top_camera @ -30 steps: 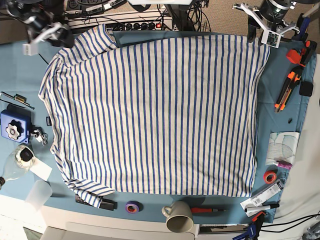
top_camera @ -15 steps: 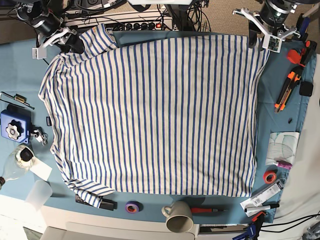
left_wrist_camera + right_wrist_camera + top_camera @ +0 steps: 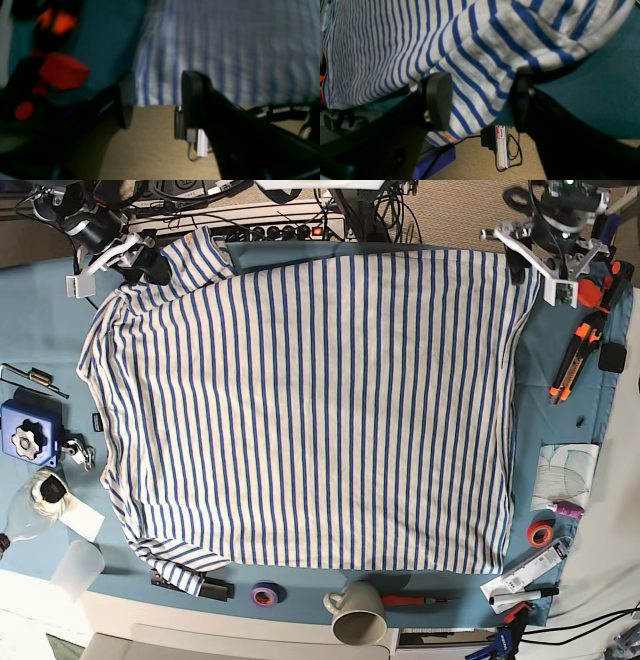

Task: Fold the T-shirt properly
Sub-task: 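Grasp the collar-edge corners of the shirt with both grippers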

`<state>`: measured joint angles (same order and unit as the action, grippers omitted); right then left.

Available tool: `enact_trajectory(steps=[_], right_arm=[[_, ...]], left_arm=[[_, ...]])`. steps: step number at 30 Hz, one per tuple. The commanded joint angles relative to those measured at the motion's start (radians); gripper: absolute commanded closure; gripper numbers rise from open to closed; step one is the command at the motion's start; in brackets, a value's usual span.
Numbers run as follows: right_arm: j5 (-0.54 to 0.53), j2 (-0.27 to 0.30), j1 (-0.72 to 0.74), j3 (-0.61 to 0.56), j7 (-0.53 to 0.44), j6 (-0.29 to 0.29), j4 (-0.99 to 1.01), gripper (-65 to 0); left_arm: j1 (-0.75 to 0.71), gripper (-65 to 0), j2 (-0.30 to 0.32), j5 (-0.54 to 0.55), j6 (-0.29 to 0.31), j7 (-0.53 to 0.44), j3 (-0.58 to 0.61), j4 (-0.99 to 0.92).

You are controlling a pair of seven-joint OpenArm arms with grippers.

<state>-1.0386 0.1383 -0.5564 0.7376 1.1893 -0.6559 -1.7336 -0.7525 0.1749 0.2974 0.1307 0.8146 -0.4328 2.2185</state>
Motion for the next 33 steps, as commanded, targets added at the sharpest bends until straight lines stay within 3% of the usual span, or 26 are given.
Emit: enact_trajectory(steps=[1,14,16,18,22,24,33], right_arm=[[0.026,0.006,-0.009,0.003,0.042,0.002,-0.005,-36.3],[0.026,0.006,-0.009,0.003,0.041,0.002,-0.005,-36.3],[0.026,0.006,-0.009,0.003,0.041,0.002,-0.005,-35.9],[0.026,0.006,-0.009,0.003,0.04,0.002,-0.005,-30.4],[0.026,0.006,-0.009,0.003,0.04,0.002,-0.005,-8.7],[0.026,0.006,-0.009,0.003,0.036,0.002,-0.005,0.0],[0.026,0.006,-0.008,0.037,-0.013,-0.006,-0.021,0.0]], left_arm=[[0.003,-31.0,0.005,0.015,0.002,-0.006,-0.002,-0.012],[0.119,-30.9,0.005,0.054,0.003,0.012,-0.002,-0.224],[0.118,-27.3,0.005,0.089,0.008,0.037,-0.002,-0.229],[0.118,-18.9,0.005,0.108,0.008,0.064,-0.002,-0.229],[0.118,0.0,0.005,0.108,0.008,0.084,-0.002,-0.229],[0.118,0.0,0.005,0.108,0.008,0.092,-0.002,-0.229],[0.118,0.0,0.005,0.108,0.027,0.136,-0.002,-0.193]])
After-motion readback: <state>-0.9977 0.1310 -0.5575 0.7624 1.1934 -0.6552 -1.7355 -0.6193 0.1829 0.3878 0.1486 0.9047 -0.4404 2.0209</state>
